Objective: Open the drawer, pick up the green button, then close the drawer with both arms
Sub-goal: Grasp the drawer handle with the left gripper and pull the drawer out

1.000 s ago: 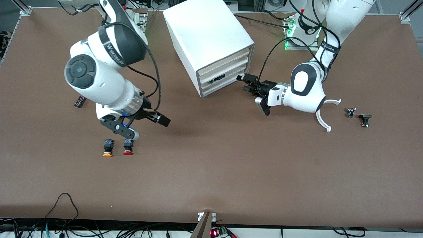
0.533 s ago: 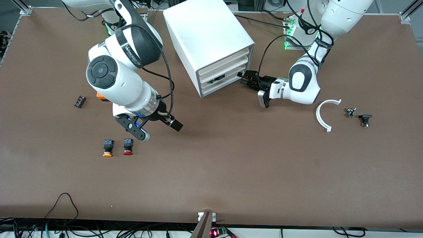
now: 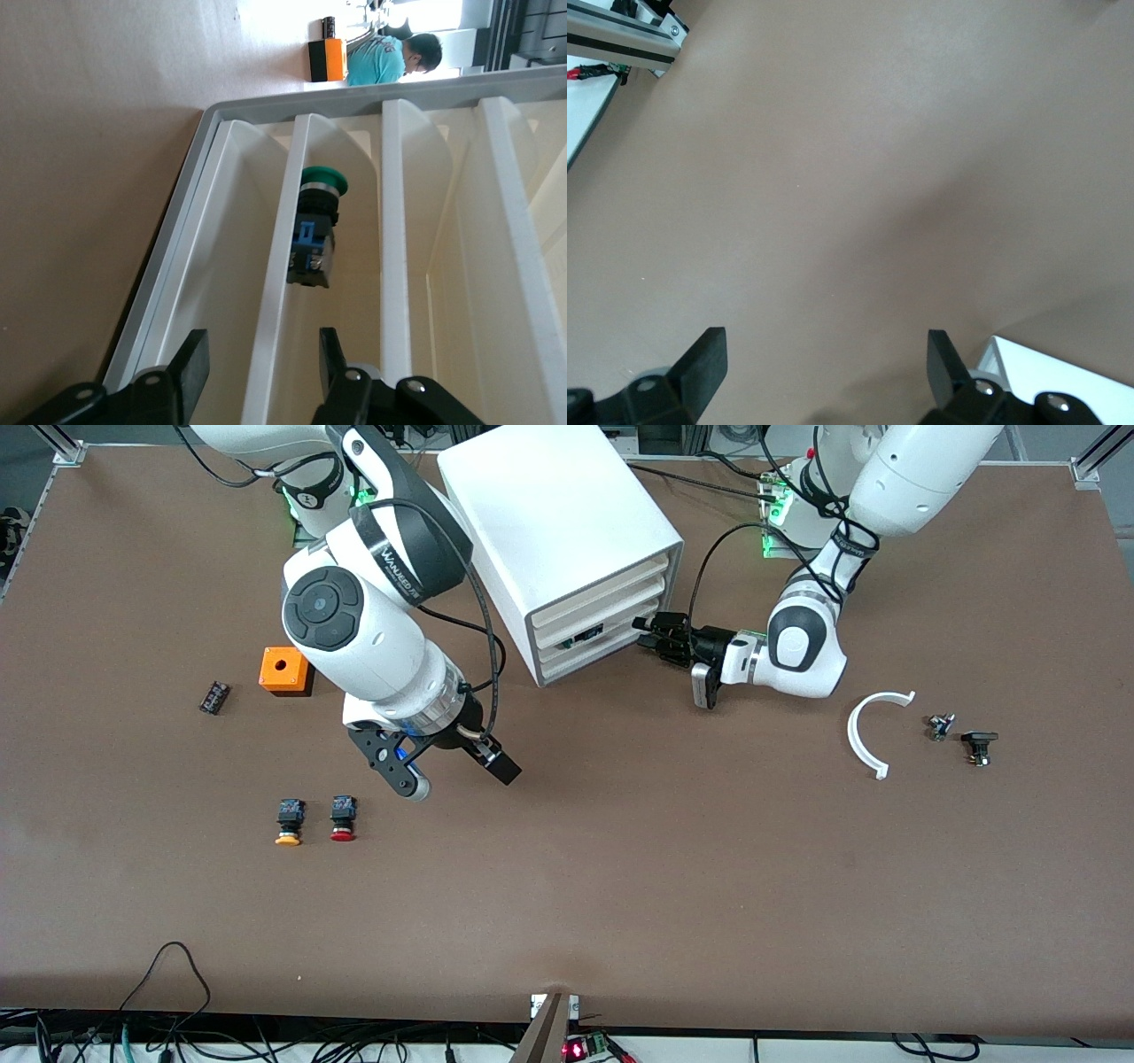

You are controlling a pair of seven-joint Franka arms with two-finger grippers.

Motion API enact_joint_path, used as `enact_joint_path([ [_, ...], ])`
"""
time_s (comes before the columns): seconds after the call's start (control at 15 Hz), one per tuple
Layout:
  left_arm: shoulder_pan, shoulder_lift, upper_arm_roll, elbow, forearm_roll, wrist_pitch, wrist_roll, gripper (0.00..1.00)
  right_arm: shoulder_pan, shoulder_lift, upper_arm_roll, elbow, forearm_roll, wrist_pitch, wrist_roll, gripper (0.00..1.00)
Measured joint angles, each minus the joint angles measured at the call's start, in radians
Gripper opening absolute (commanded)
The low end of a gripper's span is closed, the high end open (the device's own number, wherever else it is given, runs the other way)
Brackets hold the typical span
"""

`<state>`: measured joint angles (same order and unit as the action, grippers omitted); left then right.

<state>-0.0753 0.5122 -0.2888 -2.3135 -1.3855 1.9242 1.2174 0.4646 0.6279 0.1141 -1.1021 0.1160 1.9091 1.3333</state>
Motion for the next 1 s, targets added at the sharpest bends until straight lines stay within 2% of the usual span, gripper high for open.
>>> enact_joint_path([
  [0.13, -0.002, 0.015, -0.003, -0.014, -0.022, -0.001, 0.028, 0.50, 0.008, 0.007, 0.001, 0.002, 0.009, 0.022, 0.040, 1.00],
  [0.27, -0.003, 0.021, -0.021, -0.030, -0.052, -0.001, 0.052, 0.36, 0.013, 0.014, 0.002, 0.002, 0.017, 0.045, 0.072, 1.00],
  [0.4, -0.004, 0.027, -0.032, -0.040, -0.069, -0.001, 0.069, 0.32, 0.014, 0.019, 0.009, 0.003, 0.019, 0.061, 0.096, 1.00],
  [0.47, -0.004, 0.033, -0.034, -0.042, -0.072, -0.001, 0.075, 0.24, 0.014, 0.021, 0.013, 0.003, 0.019, 0.069, 0.109, 1.00],
  [0.6, -0.004, 0.043, -0.038, -0.042, -0.075, -0.001, 0.084, 0.00, 0.014, 0.025, 0.019, 0.003, 0.019, 0.081, 0.132, 1.00],
  [1.0, 0.004, 0.046, -0.043, -0.041, -0.083, -0.013, 0.101, 0.00, 0.015, 0.055, 0.043, 0.038, 0.019, 0.112, 0.201, 1.00],
])
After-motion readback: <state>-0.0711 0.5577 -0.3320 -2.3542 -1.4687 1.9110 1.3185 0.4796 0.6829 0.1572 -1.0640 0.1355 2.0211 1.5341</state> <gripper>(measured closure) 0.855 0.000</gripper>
